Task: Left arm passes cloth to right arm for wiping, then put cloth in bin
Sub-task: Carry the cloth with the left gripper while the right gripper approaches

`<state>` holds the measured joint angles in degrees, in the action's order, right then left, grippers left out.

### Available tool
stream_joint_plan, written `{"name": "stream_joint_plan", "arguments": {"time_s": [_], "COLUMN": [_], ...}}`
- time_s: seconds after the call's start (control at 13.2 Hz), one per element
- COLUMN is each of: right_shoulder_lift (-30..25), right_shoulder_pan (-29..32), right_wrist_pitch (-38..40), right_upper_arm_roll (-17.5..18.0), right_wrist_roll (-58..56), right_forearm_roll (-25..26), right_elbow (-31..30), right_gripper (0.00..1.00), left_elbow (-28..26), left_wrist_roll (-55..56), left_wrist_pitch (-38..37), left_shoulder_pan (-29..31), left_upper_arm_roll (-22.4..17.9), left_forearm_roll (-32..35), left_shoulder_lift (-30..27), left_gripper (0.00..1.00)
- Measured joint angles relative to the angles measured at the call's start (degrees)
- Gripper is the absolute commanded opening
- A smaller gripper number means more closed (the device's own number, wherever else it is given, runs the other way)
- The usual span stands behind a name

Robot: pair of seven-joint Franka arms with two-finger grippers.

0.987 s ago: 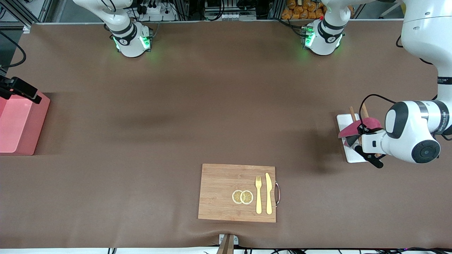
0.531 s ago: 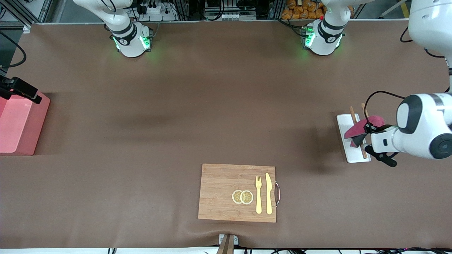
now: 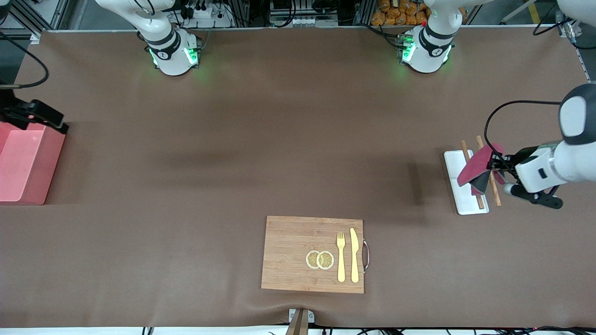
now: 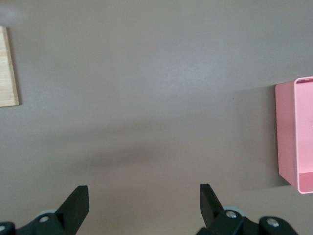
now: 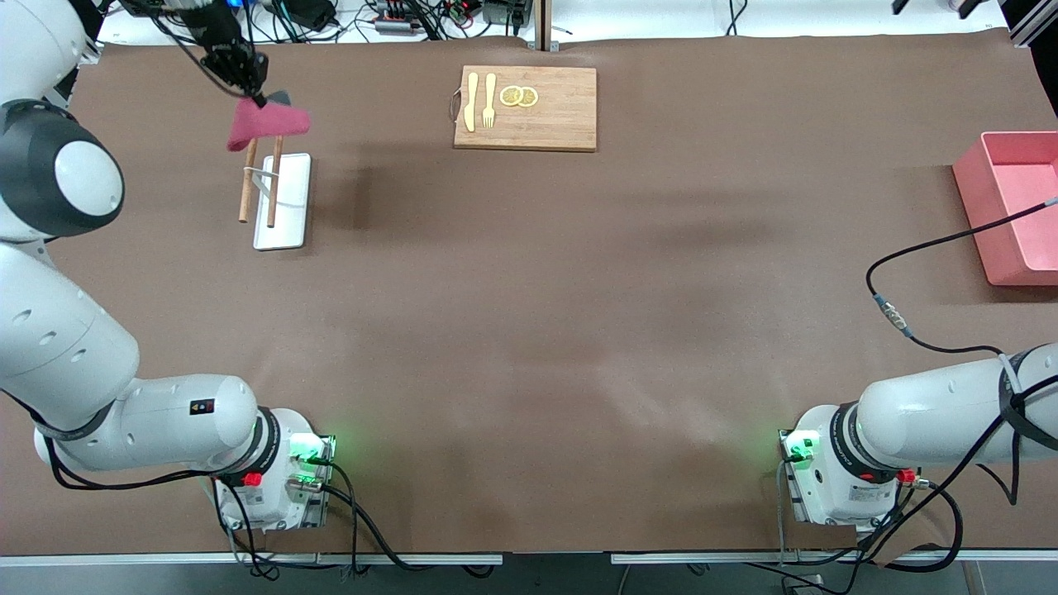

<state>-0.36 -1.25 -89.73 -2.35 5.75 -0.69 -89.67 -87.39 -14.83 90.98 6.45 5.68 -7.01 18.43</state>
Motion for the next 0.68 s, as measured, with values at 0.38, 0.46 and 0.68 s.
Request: {"name": "stream_joint_plan", "arguments": {"time_s": [0.38, 0.46, 0.68], "right_shoulder_lift": [0.8, 1.3, 2.9], "right_shoulder_pan": [-3.8, -3.9, -5.6], "right_wrist_pitch": [3.3, 4.1, 5.6], "right_upper_arm_roll": [0.1, 0.1, 0.1], "right_wrist_roll": [17.5, 22.8, 35.8], "right_forearm_roll": [-4.9, -7.5, -11.5], "right_elbow": [-0.2, -0.3, -0.3], "right_gripper": [1.00, 1.00, 1.00], "left_elbow": [2.0, 2.2, 3.1], "left_wrist_roll": [20.2, 24.7, 35.0], "left_wrist_pitch": [-1.2, -0.8, 3.7], "left_shoulder_pan": [-0.7, -1.0, -4.5], "left_upper_arm_roll": [10.8, 14.0, 19.1], "left_forearm_roll": [-4.7, -5.7, -8.7], "left_shoulder_lift": [-1.2, -1.0, 0.4], "left_gripper": [0.00, 0.00, 0.00]}}
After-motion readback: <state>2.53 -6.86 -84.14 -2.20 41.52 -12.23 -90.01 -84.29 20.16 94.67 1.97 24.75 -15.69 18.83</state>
